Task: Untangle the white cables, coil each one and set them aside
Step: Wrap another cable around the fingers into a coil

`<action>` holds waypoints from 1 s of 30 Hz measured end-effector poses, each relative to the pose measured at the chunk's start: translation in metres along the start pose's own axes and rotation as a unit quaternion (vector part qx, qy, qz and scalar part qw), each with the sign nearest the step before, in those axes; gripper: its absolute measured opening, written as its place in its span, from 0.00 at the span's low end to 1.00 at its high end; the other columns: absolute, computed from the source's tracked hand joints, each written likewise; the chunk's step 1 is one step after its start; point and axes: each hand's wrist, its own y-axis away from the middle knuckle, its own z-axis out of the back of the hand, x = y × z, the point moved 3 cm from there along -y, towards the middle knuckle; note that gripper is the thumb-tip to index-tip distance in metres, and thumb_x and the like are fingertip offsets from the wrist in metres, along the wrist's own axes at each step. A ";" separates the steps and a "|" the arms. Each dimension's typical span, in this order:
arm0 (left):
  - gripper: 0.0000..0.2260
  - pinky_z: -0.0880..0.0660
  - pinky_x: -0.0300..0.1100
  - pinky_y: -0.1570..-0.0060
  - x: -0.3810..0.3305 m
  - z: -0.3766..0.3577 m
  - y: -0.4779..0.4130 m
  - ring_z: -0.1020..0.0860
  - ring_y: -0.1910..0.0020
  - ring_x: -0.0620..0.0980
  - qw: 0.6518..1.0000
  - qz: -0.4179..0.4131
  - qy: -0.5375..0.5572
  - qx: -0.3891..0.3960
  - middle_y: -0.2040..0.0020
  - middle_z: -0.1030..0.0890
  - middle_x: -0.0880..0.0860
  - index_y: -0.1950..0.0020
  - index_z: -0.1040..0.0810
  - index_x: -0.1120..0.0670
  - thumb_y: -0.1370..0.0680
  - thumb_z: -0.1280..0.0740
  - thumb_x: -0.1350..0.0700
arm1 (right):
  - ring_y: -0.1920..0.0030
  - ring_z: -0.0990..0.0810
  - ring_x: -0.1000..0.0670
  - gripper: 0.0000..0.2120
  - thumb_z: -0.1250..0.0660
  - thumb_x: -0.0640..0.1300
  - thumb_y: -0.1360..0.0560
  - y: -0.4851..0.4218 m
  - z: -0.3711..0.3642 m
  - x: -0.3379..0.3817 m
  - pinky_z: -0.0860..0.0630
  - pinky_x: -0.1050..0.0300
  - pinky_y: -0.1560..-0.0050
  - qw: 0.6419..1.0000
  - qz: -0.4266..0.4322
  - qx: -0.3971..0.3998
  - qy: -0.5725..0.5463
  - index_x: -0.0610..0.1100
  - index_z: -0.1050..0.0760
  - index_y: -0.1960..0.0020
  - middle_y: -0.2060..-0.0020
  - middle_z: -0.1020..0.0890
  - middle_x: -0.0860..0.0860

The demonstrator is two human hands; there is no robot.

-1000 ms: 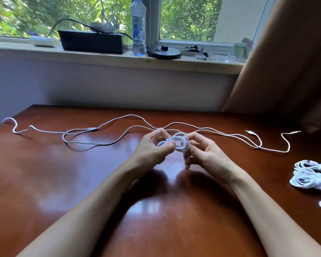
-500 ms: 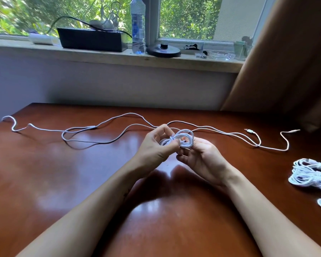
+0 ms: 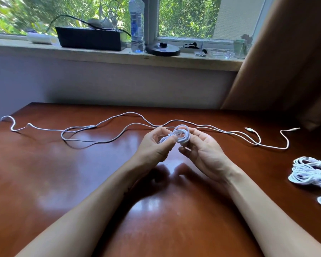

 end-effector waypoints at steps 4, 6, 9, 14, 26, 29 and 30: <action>0.09 0.40 0.35 0.76 0.002 0.004 -0.002 0.38 0.75 0.44 1.000 -0.003 -0.001 -0.012 0.68 0.29 0.51 0.47 0.25 0.59 0.22 0.30 0.56 | 0.60 0.20 0.54 0.06 0.37 0.35 0.19 0.000 0.001 0.000 0.20 0.62 0.59 0.998 0.018 -0.055 -0.039 0.41 0.22 0.47 0.55 0.15 0.46; 0.08 0.40 0.35 0.76 0.004 0.005 -0.004 0.37 0.75 0.44 1.000 -0.006 -0.017 -0.023 0.69 0.29 0.49 0.44 0.24 0.62 0.19 0.31 0.59 | 0.60 0.18 0.54 0.05 0.37 0.35 0.19 0.001 0.000 0.001 0.19 0.61 0.57 0.997 0.026 -0.058 -0.045 0.41 0.22 0.48 0.58 0.14 0.47; 0.09 0.38 0.36 0.75 0.007 0.008 -0.007 0.36 0.74 0.43 0.997 -0.014 -0.046 -0.052 0.71 0.28 0.46 0.45 0.22 0.62 0.20 0.31 0.56 | 0.59 0.17 0.54 0.05 0.36 0.35 0.19 0.002 0.000 0.002 0.18 0.59 0.54 0.997 0.041 -0.054 -0.033 0.40 0.21 0.49 0.59 0.14 0.47; 0.08 0.35 0.34 0.72 0.013 0.014 -0.011 0.31 0.74 0.41 0.989 -0.034 -0.115 -0.089 0.71 0.25 0.43 0.49 0.22 0.60 0.21 0.29 0.56 | 0.61 0.19 0.51 0.04 0.35 0.34 0.20 0.000 0.009 0.007 0.20 0.55 0.53 0.990 0.098 -0.076 0.065 0.38 0.22 0.50 0.61 0.16 0.47; 0.11 0.24 0.40 0.51 0.022 -0.006 -0.009 0.21 0.56 0.42 0.969 -0.077 -0.233 0.028 0.51 0.15 0.49 0.45 0.19 0.50 0.25 0.29 0.49 | 0.65 0.24 0.59 0.11 0.26 0.44 0.25 0.020 0.039 0.025 0.28 0.63 0.59 0.860 0.181 -0.095 0.467 0.52 0.18 0.43 0.65 0.20 0.56; 0.10 0.26 0.35 0.52 0.021 -0.028 -0.009 0.22 0.56 0.40 0.955 -0.092 -0.274 0.069 0.48 0.18 0.49 0.42 0.19 0.50 0.23 0.27 0.53 | 0.67 0.23 0.58 0.11 0.25 0.45 0.25 0.044 0.061 0.037 0.26 0.63 0.60 0.827 0.174 -0.128 0.519 0.53 0.18 0.44 0.66 0.20 0.55; 0.10 0.28 0.32 0.54 0.018 -0.039 -0.009 0.24 0.57 0.38 0.948 -0.108 -0.290 0.079 0.49 0.19 0.49 0.43 0.20 0.51 0.23 0.27 0.54 | 0.67 0.23 0.58 0.10 0.25 0.45 0.26 0.053 0.069 0.042 0.26 0.63 0.60 0.821 0.169 -0.139 0.528 0.53 0.18 0.45 0.66 0.19 0.55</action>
